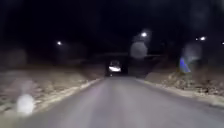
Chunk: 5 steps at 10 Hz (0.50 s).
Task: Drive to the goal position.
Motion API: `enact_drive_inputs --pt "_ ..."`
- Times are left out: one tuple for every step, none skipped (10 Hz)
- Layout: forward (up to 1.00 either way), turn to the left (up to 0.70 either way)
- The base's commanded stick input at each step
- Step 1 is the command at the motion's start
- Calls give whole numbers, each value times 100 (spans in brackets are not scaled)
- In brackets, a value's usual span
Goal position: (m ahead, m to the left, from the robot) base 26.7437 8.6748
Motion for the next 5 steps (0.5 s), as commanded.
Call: enact_drive_inputs --pt "100 0" --pt "100 0" --pt "100 0" --pt "100 0" --pt "100 0"
